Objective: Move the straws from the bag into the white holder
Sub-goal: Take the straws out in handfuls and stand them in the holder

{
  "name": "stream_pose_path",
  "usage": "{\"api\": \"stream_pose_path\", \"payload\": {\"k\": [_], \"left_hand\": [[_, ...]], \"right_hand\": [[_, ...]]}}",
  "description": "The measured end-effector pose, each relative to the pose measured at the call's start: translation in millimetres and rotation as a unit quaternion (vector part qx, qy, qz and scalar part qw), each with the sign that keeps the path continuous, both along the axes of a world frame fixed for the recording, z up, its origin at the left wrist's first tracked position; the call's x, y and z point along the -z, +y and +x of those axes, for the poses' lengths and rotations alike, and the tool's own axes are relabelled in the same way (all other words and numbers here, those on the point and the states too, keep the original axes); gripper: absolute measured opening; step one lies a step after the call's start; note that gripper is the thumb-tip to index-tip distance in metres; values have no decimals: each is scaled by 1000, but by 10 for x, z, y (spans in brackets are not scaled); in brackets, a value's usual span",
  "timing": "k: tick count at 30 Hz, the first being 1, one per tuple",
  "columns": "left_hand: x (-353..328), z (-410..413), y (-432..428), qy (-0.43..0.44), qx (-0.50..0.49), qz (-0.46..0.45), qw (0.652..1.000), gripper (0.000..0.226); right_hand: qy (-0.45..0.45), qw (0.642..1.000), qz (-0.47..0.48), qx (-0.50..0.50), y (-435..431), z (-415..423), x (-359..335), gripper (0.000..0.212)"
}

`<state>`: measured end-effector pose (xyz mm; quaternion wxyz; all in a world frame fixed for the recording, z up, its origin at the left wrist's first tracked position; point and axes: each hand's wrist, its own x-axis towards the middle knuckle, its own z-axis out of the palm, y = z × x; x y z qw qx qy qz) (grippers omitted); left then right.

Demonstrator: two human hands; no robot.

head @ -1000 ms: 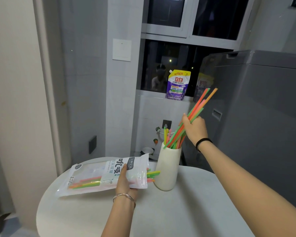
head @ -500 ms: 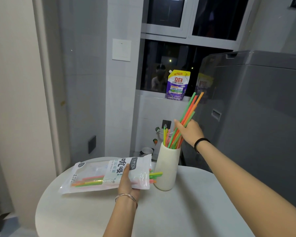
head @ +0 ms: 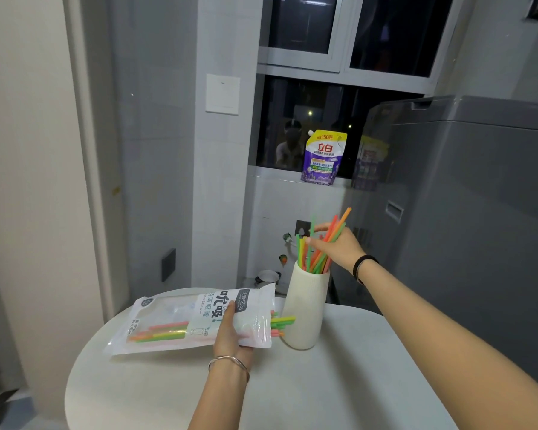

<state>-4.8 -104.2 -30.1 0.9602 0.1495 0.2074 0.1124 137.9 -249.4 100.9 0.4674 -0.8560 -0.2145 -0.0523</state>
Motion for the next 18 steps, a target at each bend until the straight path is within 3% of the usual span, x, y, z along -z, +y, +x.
{"api": "stream_pose_path", "payload": {"k": [4,7,10,12,15,18], "left_hand": [[-29,-8,-16,6,-1,9,1000,54],[-38,-25,-33,0,9,20,1000,56],[-34,-9,-37,1,17,24,1000,57],[-29,3,-31,1,19,21,1000,57],[5,29,-7,0,15,13,1000,57],[-17,14,20,1,3,3,1000,55]], "right_hand": [[-64,995,75,22,-5,-6,-60,23],[-39,998,-48,-2,-4,-26,-57,34],[-79,958,-274,-7,-15,-19,11,45],[-130,950,-284,9,-27,-23,22,47],[-168,970,-175,27,-27,-49,33,48],[-169,949,-268,-1,-11,-133,54,46]]}}
